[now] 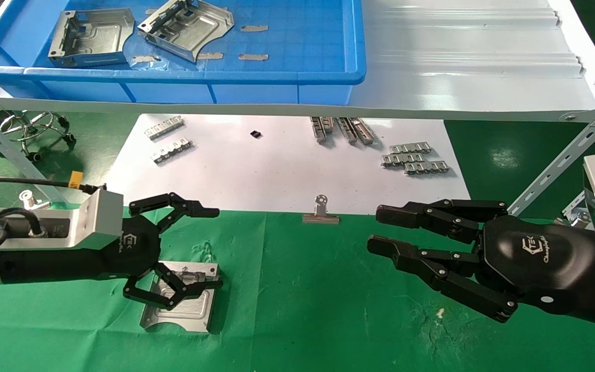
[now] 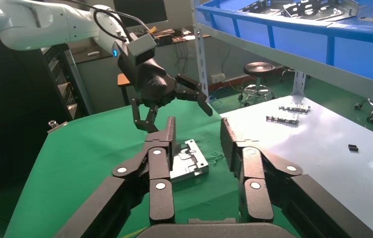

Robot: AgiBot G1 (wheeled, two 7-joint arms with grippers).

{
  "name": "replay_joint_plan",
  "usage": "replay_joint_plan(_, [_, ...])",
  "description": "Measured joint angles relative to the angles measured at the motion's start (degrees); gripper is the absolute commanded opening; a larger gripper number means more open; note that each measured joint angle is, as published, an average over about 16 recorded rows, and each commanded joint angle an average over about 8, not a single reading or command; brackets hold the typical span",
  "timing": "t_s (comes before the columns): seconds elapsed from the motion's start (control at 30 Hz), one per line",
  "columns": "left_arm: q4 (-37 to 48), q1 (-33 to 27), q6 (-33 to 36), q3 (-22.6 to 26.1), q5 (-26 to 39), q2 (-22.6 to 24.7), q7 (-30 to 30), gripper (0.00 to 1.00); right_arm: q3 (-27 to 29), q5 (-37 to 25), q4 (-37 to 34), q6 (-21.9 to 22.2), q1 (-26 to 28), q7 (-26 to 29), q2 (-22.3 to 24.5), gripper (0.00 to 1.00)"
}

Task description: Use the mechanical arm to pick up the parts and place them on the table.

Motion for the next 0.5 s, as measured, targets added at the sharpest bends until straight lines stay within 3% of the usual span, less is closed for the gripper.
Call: replay_joint_plan(0.5, [-16.59, 10.2, -1.63, -11.26, -3.98, -4.95, -13.42, 1.0, 0.0, 0.0, 0.0, 0.0, 0.0, 0.0, 0.0, 1.0])
